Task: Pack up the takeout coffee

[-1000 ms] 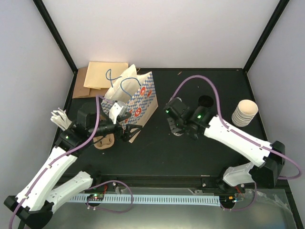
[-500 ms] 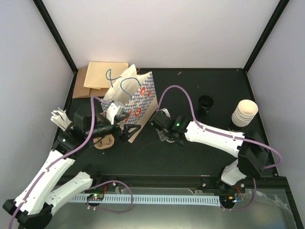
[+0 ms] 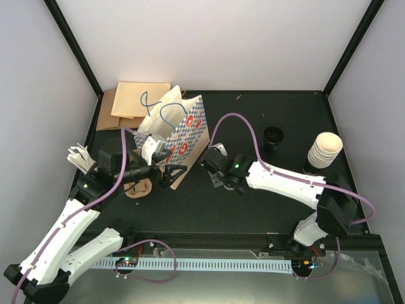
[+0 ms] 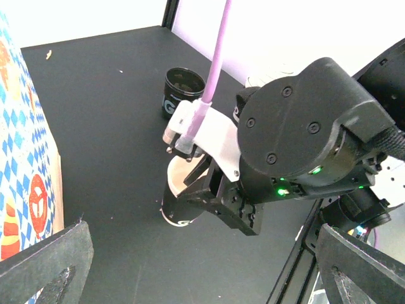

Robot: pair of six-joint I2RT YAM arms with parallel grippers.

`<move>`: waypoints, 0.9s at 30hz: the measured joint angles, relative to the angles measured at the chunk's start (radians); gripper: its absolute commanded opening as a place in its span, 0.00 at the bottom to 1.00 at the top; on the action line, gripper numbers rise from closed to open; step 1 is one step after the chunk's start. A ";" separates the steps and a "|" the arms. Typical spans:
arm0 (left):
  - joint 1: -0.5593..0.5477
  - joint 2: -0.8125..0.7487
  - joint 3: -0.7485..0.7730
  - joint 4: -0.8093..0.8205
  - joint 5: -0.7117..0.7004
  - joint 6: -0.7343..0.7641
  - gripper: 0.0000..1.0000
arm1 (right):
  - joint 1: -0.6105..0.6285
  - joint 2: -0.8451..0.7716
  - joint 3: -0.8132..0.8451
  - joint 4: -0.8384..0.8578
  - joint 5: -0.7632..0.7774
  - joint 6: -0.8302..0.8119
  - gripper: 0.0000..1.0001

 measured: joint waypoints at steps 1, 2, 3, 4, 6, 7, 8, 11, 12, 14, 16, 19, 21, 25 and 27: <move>0.000 0.000 0.000 0.000 -0.001 0.000 0.99 | 0.000 -0.006 0.000 -0.003 0.002 0.000 0.25; 0.000 0.000 0.000 0.000 -0.001 0.000 0.99 | 0.000 -0.015 0.000 -0.007 0.004 0.000 0.31; 0.000 0.000 0.000 0.000 -0.003 0.000 0.99 | 0.000 -0.026 0.000 -0.011 0.008 0.000 0.33; 0.000 0.000 0.000 0.000 -0.004 0.000 0.99 | 0.000 -0.040 0.001 -0.016 0.014 0.000 0.37; 0.000 0.000 0.000 0.000 -0.006 -0.002 0.99 | 0.000 -0.074 0.002 -0.026 0.028 0.002 0.52; 0.000 0.000 0.000 0.000 -0.007 -0.003 0.99 | 0.000 -0.097 0.002 -0.032 0.038 -0.001 0.61; 0.000 0.000 -0.001 0.000 -0.008 -0.004 0.99 | 0.000 -0.120 0.002 -0.035 0.050 0.008 0.70; 0.000 0.000 -0.003 0.001 -0.011 -0.009 0.99 | 0.000 -0.189 0.001 -0.043 0.096 0.029 0.99; 0.000 0.000 -0.005 0.001 -0.011 -0.010 0.99 | 0.000 -0.215 -0.003 -0.045 0.119 0.035 1.00; 0.000 0.000 -0.009 0.001 -0.011 -0.011 0.99 | 0.000 -0.248 -0.013 -0.051 0.157 0.068 1.00; 0.000 0.000 -0.012 0.002 -0.011 -0.014 0.99 | 0.000 -0.268 -0.027 -0.068 0.198 0.103 1.00; 0.000 0.000 -0.013 0.002 -0.011 -0.017 0.99 | 0.000 -0.273 -0.045 -0.112 0.257 0.183 1.00; 0.000 0.000 -0.013 0.002 -0.011 -0.018 0.99 | 0.000 -0.273 -0.057 -0.141 0.285 0.231 1.00; 0.000 0.000 -0.013 0.002 -0.011 -0.021 0.99 | 0.000 -0.257 -0.070 -0.200 0.324 0.327 1.00; 0.000 0.000 -0.013 0.002 -0.011 -0.023 0.99 | -0.001 -0.244 -0.070 -0.222 0.339 0.364 1.00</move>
